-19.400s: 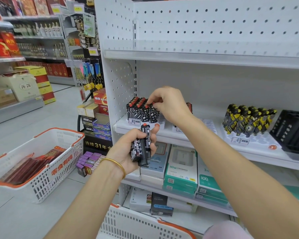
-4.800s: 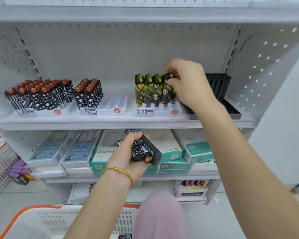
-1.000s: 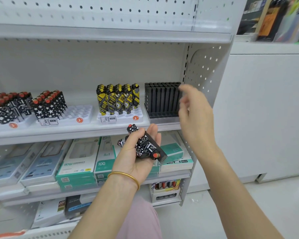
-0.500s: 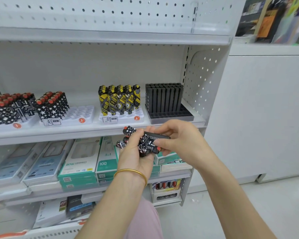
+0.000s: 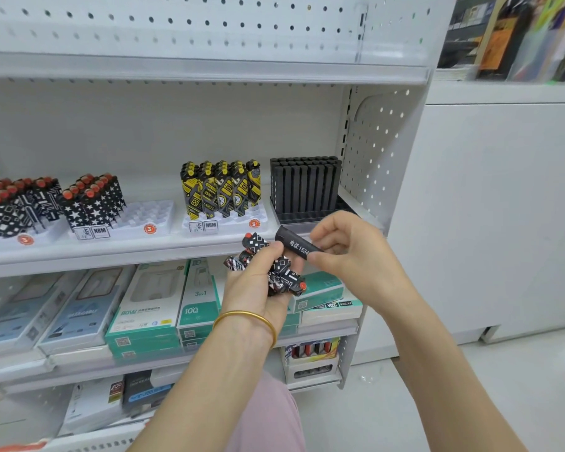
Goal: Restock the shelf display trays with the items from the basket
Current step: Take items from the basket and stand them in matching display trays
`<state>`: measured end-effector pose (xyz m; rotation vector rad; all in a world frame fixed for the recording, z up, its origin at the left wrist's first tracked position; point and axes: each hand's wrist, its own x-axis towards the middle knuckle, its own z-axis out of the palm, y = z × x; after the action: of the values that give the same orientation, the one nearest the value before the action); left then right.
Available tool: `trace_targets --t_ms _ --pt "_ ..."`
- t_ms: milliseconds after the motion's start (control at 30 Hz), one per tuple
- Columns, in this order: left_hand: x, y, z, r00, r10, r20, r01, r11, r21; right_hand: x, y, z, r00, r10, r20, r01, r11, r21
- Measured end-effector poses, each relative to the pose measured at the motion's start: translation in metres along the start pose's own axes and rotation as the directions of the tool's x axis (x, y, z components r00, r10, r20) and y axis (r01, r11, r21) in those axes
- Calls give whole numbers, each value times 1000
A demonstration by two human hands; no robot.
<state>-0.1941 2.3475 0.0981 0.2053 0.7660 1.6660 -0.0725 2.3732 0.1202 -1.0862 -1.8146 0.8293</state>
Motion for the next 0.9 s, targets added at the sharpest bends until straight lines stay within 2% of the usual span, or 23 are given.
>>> trace_targets --t_ms 133,300,367,467,633,800,900 --pt "-1 -2 4 998 -54 44 53 998 16 9 -3 -14 992 -53 -113 53 999 -3" --pt "-2 -7 15 989 -125 79 122 991 52 45 -1 -27 909 -172 -380 98 974 -205" --pt "-1 -9 18 987 -133 89 128 990 65 58 1 -27 873 -216 -437 59 937 -345" --pt "0 -10 19 986 -135 94 128 989 70 70 2 -21 854 -240 -462 -41 854 -518" --pt "-1 -7 17 987 -139 84 133 989 68 81 16 -13 864 -194 -465 -98 841 -533" --pt "2 -5 14 986 -149 76 145 988 60 80 26 -16 913 -215 -346 -16 830 -557" --pt "4 -4 14 985 -154 80 150 987 53 82 29 -18 912 -246 -328 14 818 -575"
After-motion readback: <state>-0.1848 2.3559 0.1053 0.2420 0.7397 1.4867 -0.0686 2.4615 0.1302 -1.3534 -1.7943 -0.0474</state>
